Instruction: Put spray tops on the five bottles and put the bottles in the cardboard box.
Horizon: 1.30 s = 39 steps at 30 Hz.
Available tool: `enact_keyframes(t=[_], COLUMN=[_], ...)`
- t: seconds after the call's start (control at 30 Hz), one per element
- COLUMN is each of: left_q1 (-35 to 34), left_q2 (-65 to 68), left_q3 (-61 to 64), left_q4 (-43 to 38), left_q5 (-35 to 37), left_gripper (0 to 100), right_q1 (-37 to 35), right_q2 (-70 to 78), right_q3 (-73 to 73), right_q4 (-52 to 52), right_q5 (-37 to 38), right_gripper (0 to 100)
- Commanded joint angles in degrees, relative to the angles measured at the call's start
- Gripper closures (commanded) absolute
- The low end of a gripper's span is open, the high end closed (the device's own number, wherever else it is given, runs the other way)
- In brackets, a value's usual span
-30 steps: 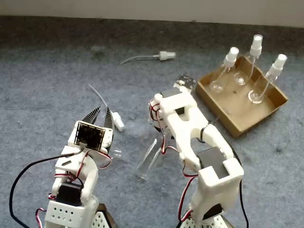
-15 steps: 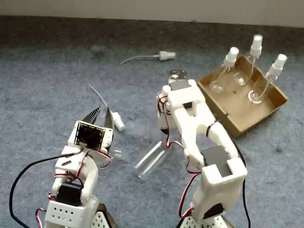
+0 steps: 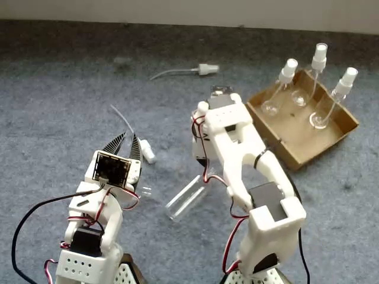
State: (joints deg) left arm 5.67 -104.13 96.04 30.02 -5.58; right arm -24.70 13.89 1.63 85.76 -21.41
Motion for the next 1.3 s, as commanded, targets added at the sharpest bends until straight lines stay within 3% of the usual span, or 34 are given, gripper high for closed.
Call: enact_keyframes(t=[0.0,0.27,0.47,0.6,0.77,0.97,1.27], left_q1=[1.10,1.10,1.10,1.10,1.10,1.10,1.01], left_q2=[-0.66,-0.66,-0.66,-0.66,-0.66,-0.66,-0.66], left_q3=[1.01,1.01,1.01,1.01,1.01,1.01,1.01], left_q4=[0.00,0.00,0.00,0.00,0.00,-0.09,-0.09], left_q5=[-0.53,-0.53,-0.53,-0.53,-0.53,-0.53,-0.62], left_gripper=[99,99,99,99,99,99,99], right_q1=[-4.09,-11.65,-13.14,-13.23,-13.76,-17.01,-17.36], right_q2=[-4.53,-12.35,-18.59,-19.47,-19.56,-19.47,-19.12], right_q3=[-7.34,-4.70,5.14,15.52,21.32,20.18,22.46], right_q4=[7.96,11.03,2.77,-7.96,-10.59,-11.30,-21.58], right_q5=[-0.79,3.16,0.70,-4.40,-11.60,-13.45,-14.51], right_gripper=[86.5,86.4,85.8,75.0,58.6,58.2,60.5])
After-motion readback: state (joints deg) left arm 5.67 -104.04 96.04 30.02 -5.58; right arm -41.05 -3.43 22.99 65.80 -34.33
